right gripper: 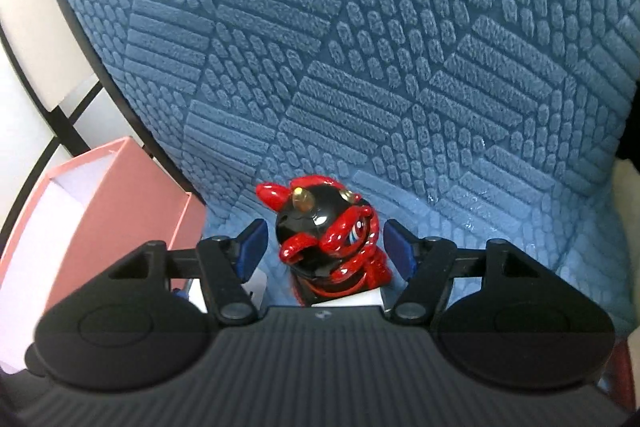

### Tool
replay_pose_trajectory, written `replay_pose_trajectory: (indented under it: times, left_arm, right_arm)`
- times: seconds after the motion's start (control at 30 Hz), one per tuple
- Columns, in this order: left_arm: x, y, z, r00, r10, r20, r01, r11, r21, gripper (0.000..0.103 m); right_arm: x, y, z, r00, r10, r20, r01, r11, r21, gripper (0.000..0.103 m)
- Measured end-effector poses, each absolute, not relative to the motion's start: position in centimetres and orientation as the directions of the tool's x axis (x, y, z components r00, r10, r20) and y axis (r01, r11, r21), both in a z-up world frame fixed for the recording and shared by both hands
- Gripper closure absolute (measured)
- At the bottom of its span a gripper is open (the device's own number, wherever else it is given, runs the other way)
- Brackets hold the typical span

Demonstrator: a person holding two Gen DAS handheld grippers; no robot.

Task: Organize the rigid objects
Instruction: 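Close the left gripper on the large white charger while the right gripper closes on the red figurine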

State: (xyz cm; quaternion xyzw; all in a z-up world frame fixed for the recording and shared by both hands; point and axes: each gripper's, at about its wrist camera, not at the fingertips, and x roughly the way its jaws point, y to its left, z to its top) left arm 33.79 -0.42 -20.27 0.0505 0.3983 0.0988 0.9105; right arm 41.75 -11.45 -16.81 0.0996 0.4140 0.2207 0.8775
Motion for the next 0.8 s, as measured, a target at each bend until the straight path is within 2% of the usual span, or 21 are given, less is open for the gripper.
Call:
replay_pose_trajectory:
  times: [0.2,0.43,0.57,0.63,0.67,0.7,0.73,0.8]
  left_arm:
    - [34.5,-1.1,-21.0,0.665,0.237,-0.708,-0.126,0.97,0.207,0.02]
    - [34.8,-1.8,-21.8,0.666,0.292,-0.686,-0.108,0.948,0.299,0.022]
    - [34.6,-1.6,-21.8,0.67,0.327,-0.667,-0.105,0.93,0.351,0.039]
    - [34.5,-1.6,-22.0,0.678,0.328,-0.658,-0.074,0.921,0.383,0.04]
    - [34.4,-2.0,-22.2,0.687,0.33,-0.647,-0.046,0.908,0.415,0.045]
    - [34.1,-2.3,-22.4,0.703,0.332,-0.628,-0.029,0.896,0.442,0.054]
    - [33.9,-2.8,-22.5,0.713,0.339,-0.613,-0.015,0.883,0.47,0.059]
    - [33.6,-3.3,-22.1,0.728,0.318,-0.607,0.001,0.886,0.464,0.082]
  right_arm:
    - [41.9,-11.8,-16.6,0.554,0.462,-0.693,-0.296,0.887,0.354,0.042]
    - [40.8,-12.6,-15.9,0.571,0.433,-0.697,-0.289,0.901,0.323,0.042]
    - [40.4,-12.7,-15.8,0.579,0.421,-0.698,-0.284,0.907,0.311,0.042]
    - [40.3,-13.3,-15.6,0.584,0.412,-0.699,-0.273,0.911,0.309,0.042]
    - [40.4,-13.5,-15.6,0.587,0.409,-0.699,-0.267,0.913,0.31,0.042]
    - [40.4,-13.9,-15.6,0.588,0.408,-0.699,-0.26,0.913,0.314,0.042]
    - [40.3,-14.2,-15.5,0.588,0.407,-0.699,-0.255,0.913,0.318,0.042]
    - [40.3,-14.9,-15.4,0.59,0.405,-0.698,-0.246,0.914,0.323,0.042]
